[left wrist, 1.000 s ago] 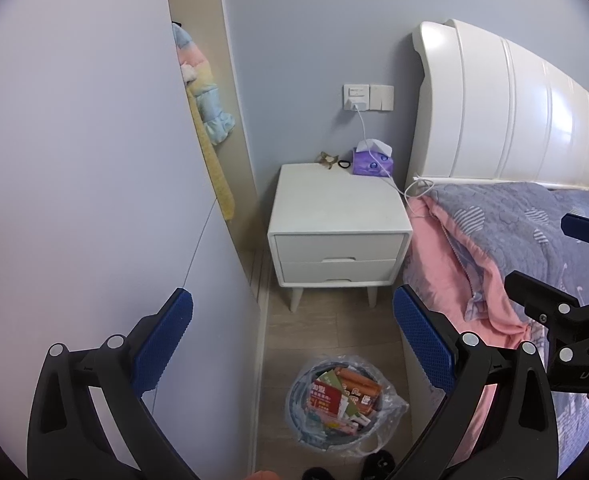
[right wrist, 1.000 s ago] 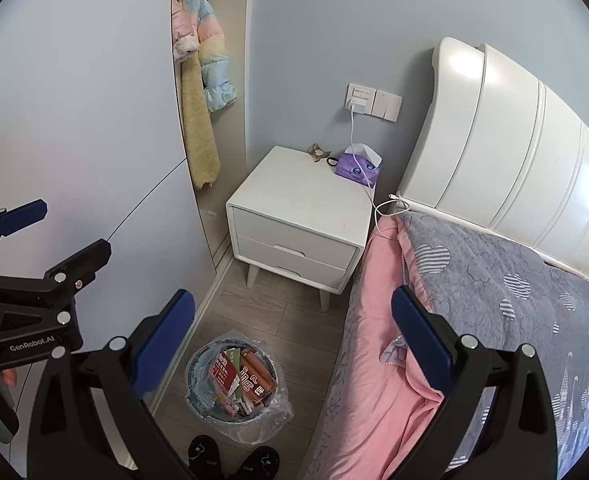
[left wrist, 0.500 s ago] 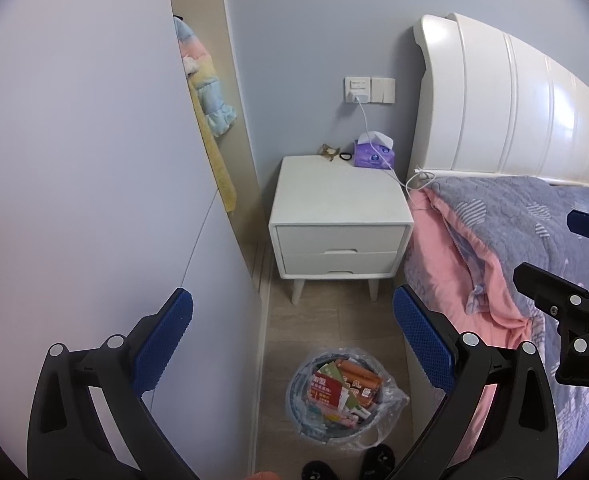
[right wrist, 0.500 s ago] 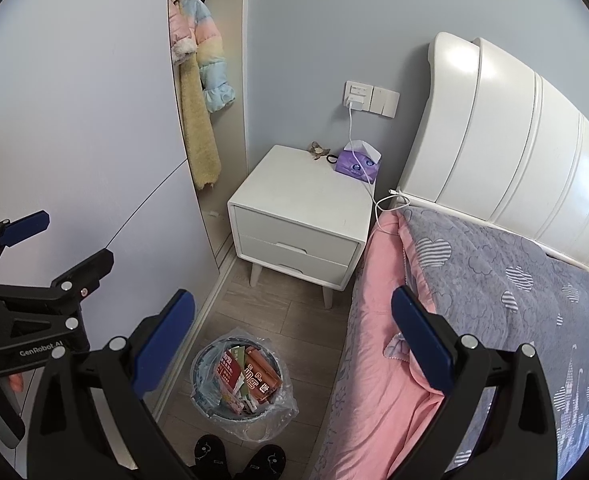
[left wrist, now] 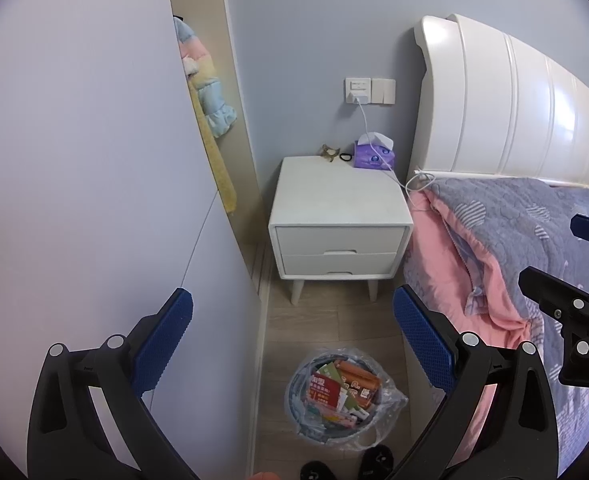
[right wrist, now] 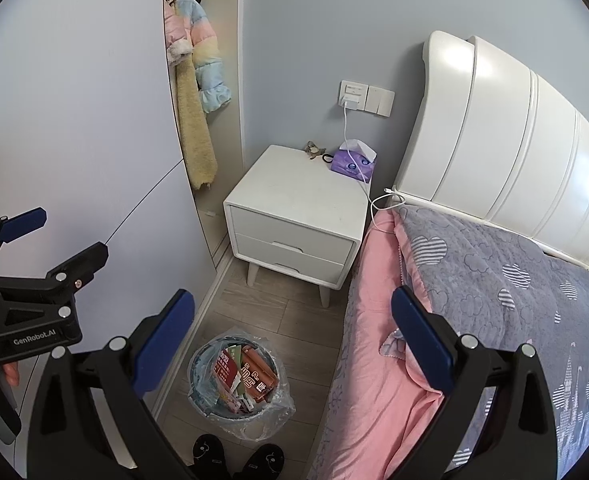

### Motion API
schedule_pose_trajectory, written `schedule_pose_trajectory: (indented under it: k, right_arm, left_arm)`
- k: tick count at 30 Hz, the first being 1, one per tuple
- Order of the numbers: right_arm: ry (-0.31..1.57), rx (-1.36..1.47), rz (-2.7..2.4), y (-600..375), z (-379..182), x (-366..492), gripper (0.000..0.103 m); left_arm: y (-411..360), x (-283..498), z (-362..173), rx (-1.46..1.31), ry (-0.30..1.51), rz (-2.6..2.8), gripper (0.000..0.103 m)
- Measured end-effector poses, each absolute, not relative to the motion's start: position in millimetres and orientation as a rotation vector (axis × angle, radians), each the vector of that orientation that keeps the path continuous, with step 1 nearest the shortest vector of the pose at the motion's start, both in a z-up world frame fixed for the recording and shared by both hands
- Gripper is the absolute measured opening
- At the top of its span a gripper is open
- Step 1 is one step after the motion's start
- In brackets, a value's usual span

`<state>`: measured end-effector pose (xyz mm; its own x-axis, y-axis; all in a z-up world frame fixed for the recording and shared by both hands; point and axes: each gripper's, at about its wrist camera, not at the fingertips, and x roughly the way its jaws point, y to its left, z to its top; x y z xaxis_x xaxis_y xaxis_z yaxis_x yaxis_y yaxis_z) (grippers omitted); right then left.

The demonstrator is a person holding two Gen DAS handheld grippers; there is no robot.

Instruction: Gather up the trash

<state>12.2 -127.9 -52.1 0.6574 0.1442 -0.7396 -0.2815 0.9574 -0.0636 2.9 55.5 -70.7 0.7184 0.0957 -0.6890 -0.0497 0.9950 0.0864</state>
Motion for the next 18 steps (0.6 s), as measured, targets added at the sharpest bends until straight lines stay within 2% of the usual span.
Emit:
schedule_pose_trajectory:
  k: [18]
  right_arm:
    - [0.834, -0.185, 0.261, -120.0, -54.0, 22.6, 0.096]
  left_arm:
    - [64.1, 13.0, -78.5, 0.045, 0.805, 0.104, 0.097]
